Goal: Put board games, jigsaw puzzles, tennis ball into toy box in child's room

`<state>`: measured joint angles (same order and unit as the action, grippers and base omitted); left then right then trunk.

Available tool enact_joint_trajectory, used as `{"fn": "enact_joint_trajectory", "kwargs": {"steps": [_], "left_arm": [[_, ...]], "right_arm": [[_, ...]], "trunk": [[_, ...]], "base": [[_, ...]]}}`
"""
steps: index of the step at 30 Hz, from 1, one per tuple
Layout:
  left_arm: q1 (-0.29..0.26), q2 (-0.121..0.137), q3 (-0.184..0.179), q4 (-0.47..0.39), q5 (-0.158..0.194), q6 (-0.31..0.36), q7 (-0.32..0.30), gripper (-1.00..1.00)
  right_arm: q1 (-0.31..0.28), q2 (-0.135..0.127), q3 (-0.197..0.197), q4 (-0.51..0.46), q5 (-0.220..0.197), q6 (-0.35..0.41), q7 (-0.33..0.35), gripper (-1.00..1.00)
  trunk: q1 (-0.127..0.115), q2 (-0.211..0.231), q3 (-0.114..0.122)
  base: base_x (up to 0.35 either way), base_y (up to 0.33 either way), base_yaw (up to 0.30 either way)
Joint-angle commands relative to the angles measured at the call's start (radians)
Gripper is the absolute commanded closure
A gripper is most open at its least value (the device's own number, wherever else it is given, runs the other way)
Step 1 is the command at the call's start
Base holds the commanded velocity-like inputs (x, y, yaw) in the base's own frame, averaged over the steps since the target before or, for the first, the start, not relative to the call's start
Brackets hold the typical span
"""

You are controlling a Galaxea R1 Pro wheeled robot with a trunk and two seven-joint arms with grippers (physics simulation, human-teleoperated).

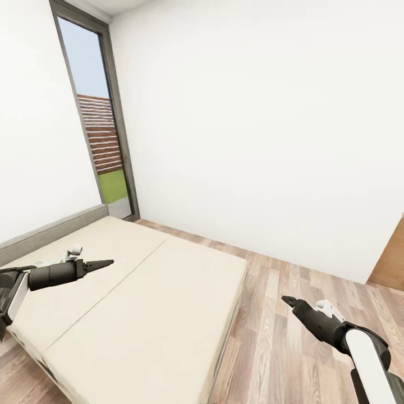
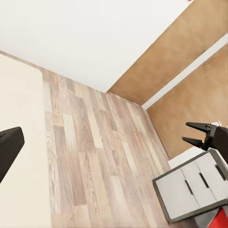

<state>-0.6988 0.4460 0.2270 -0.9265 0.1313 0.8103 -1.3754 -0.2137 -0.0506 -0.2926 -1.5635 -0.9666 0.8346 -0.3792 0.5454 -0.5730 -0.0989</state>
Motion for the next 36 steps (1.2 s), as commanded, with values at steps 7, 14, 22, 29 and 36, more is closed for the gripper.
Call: {"fn": "enact_joint_trajectory", "kwargs": {"steps": [7,14,22,29,36], "left_arm": [[-0.001,0.0,0.0,0.0,0.002,0.01,-0.004,-1.0],[-0.001,0.0,0.0,0.0,0.002,0.01,-0.007,-1.0],[-0.001,0.0,0.0,0.0,0.002,0.01,-0.007,-1.0],[-0.001,0.0,0.0,0.0,0.001,0.01,-0.007,-1.0],[-0.001,0.001,0.0,0.0,0.001,0.011,-0.007,-1.0]], "right_arm": [[-0.001,0.0,0.0,-0.001,-0.01,0.003,-0.01,-1.0],[-0.001,0.0,0.0,-0.001,-0.01,0.003,-0.01,-1.0],[-0.001,0.0,0.0,-0.001,-0.01,0.003,-0.01,-1.0],[-0.001,0.0,-0.001,-0.001,-0.01,0.003,-0.01,-1.0],[-0.001,0.0,-0.003,-0.001,-0.01,0.003,-0.01,-1.0]], "trunk": [[0.0,-0.002,-0.002],[0.0,-0.002,-0.002],[0.0,-0.002,-0.002],[0.0,-0.002,-0.002],[0.0,-0.002,-0.002]], "base": [[-0.101,0.144,-0.17],[-0.071,0.111,-0.157],[-0.011,0.022,-0.027],[-0.002,0.147,-0.011],[0.0,0.248,-0.15]]}}
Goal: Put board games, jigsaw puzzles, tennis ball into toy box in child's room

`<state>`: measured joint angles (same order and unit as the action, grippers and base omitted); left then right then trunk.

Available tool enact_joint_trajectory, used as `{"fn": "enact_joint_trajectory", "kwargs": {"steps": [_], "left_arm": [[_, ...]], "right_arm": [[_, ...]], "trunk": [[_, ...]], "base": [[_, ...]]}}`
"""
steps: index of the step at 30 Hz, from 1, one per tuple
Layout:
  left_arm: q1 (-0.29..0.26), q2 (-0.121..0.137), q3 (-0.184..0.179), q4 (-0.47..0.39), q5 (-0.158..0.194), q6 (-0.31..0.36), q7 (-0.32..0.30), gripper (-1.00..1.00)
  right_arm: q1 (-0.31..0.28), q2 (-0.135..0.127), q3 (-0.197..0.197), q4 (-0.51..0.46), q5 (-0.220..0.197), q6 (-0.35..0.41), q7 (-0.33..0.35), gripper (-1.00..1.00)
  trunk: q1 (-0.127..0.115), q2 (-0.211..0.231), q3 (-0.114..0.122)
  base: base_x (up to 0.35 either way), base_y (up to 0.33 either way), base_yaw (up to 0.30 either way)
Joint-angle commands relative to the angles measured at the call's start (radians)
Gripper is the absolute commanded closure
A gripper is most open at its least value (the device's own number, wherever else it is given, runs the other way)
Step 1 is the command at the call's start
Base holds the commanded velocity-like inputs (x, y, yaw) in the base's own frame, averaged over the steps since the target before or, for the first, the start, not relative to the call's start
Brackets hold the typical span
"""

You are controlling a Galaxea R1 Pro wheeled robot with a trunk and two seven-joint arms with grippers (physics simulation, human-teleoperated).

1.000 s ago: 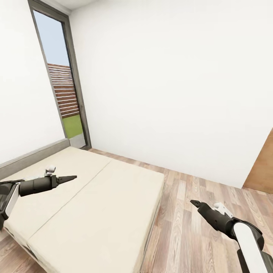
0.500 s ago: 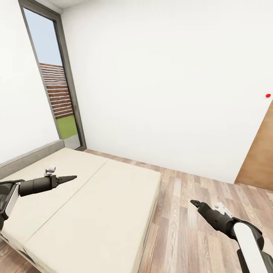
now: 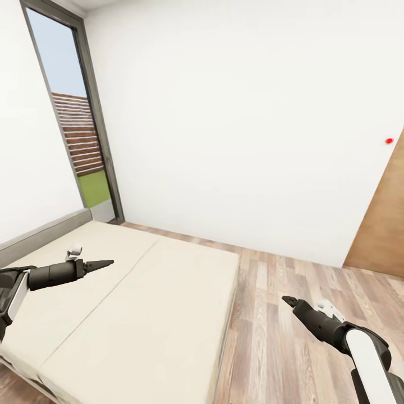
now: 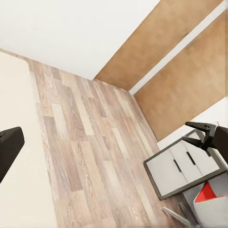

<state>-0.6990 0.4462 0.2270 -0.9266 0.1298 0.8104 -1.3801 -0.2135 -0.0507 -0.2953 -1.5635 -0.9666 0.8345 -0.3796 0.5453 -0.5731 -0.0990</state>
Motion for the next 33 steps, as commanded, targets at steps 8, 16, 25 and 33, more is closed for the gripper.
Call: {"fn": "enact_joint_trajectory", "kwargs": {"steps": [8,16,25,33], "left_arm": [[0.0,0.0,0.0,0.0,0.003,0.01,-0.002,-1.0],[0.0,0.001,0.0,0.0,0.003,0.011,-0.002,-1.0],[0.0,0.001,0.0,0.0,0.002,0.01,-0.002,-1.0],[0.0,0.002,0.0,0.0,0.003,0.011,-0.003,-1.0]], "right_arm": [[-0.001,0.0,0.0,-0.001,-0.011,0.003,-0.01,-1.0],[-0.001,0.0,0.002,-0.001,-0.011,0.003,-0.01,-1.0],[-0.001,0.0,0.002,-0.001,-0.011,0.003,-0.01,-1.0],[-0.001,0.001,0.002,-0.001,-0.011,0.002,-0.01,-1.0]], "trunk": [[0.0,-0.002,-0.002],[0.0,-0.002,-0.002],[0.0,-0.002,-0.002],[0.0,-0.002,-0.002]], "base": [[0.0,0.229,-0.258],[0.0,0.085,-0.277],[0.0,0.012,-0.28],[0.0,0.088,-0.28]]}}
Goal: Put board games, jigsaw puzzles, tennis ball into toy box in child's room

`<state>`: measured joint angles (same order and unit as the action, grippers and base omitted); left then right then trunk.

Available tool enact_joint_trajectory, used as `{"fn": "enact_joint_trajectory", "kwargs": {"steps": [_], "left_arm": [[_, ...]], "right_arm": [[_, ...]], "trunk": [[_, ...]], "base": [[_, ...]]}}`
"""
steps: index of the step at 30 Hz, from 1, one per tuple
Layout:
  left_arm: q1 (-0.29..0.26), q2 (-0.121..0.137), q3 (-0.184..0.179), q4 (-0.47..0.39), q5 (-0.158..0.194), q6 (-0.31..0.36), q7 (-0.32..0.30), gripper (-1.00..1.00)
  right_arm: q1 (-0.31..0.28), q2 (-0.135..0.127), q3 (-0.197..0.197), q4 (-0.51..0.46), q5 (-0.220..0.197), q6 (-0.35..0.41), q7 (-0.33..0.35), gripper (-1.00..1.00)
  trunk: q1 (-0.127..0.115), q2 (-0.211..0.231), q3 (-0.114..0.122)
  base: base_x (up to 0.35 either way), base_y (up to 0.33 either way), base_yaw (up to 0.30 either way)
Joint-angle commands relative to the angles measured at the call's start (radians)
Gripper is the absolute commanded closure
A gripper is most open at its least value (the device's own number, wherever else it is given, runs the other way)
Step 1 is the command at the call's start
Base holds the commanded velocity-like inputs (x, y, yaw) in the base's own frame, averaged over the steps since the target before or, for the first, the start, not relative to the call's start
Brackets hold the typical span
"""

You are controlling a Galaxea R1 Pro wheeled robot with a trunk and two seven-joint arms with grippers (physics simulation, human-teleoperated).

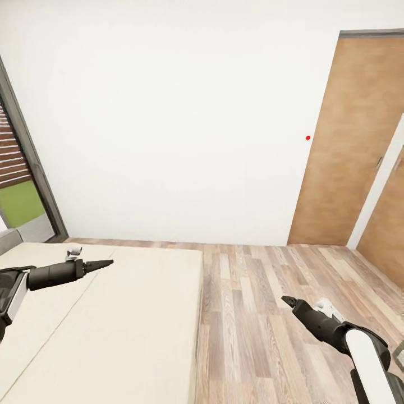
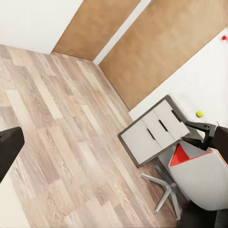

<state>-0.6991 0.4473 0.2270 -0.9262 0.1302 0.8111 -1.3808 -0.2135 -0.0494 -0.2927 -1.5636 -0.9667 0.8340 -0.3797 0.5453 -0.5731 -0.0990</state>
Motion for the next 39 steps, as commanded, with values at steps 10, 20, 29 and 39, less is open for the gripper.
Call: {"fn": "enact_joint_trajectory", "kwargs": {"steps": [10,20,29,39], "left_arm": [[0.0,0.001,0.0,0.0,0.002,0.011,-0.003,-1.0],[0.0,0.001,0.0,0.0,0.002,0.011,-0.003,-1.0],[0.0,0.001,0.0,0.0,0.002,0.011,-0.003,-1.0],[0.0,0.001,0.0,0.0,0.002,0.011,-0.003,-1.0]], "right_arm": [[-0.001,0.0,0.0,-0.001,-0.01,0.002,-0.01,-1.0],[-0.001,0.0,0.0,-0.001,-0.01,0.002,-0.01,-1.0],[-0.001,0.0,0.0,-0.001,-0.01,0.002,-0.01,-1.0],[-0.001,0.0,0.0,-0.001,-0.01,0.002,-0.01,-1.0]], "trunk": [[0.0,-0.002,-0.002],[0.0,-0.002,-0.002],[0.0,-0.002,-0.002],[0.0,-0.002,-0.002]], "base": [[0.0,0.18,-0.276],[0.0,0.159,-0.087],[0.0,0.252,-0.008],[0.0,0.158,-0.001]]}}
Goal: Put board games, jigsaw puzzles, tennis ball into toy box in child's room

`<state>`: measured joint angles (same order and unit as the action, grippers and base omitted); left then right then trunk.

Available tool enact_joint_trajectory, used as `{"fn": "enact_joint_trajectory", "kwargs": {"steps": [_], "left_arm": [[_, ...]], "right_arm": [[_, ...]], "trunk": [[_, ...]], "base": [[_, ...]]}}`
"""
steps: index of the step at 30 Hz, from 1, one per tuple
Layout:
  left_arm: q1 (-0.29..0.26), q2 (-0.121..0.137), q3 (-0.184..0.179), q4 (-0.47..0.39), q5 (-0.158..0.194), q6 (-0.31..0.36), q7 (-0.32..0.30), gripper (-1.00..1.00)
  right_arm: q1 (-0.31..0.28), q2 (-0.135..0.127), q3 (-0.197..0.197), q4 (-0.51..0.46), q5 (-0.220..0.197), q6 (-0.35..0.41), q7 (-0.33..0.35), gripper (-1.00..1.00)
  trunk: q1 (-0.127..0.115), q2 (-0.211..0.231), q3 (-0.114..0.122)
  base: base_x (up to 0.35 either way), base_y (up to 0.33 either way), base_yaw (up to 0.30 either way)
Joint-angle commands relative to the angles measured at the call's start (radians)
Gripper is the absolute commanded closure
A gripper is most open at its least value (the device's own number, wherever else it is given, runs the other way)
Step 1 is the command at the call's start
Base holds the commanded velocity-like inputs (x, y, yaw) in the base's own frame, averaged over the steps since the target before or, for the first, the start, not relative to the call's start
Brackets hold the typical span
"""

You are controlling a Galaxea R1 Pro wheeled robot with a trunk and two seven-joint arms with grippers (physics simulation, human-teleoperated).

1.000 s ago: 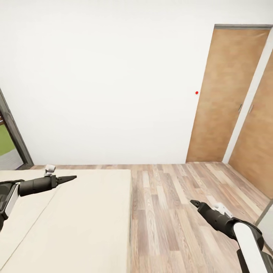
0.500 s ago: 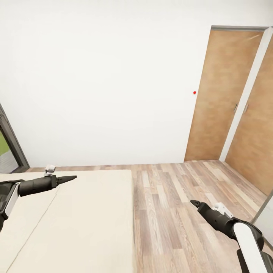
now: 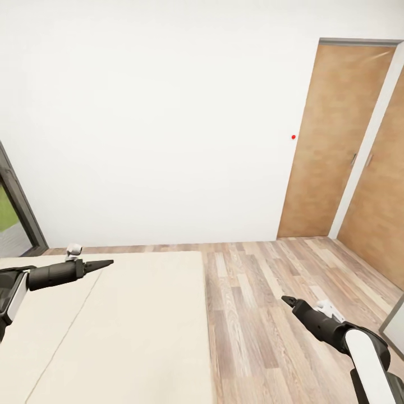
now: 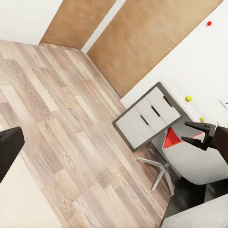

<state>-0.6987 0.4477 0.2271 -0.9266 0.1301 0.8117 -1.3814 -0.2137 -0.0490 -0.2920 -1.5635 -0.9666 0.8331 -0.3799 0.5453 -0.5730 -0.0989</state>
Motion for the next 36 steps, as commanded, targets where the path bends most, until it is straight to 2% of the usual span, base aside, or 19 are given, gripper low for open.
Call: {"fn": "enact_joint_trajectory", "kwargs": {"steps": [1,36], "left_arm": [[-0.001,0.0,0.0,0.0,0.002,0.01,-0.002,-1.0],[-0.001,0.0,0.0,0.0,0.002,0.01,-0.002,-1.0]], "right_arm": [[-0.001,0.0,0.0,-0.001,-0.011,0.003,-0.01,-1.0],[-0.001,0.0,0.0,-0.001,-0.011,0.003,-0.01,-1.0]], "trunk": [[0.0,-0.002,-0.002],[0.0,-0.002,-0.002]], "base": [[0.0,0.047,0.0],[-0.052,0.076,0.0]]}}
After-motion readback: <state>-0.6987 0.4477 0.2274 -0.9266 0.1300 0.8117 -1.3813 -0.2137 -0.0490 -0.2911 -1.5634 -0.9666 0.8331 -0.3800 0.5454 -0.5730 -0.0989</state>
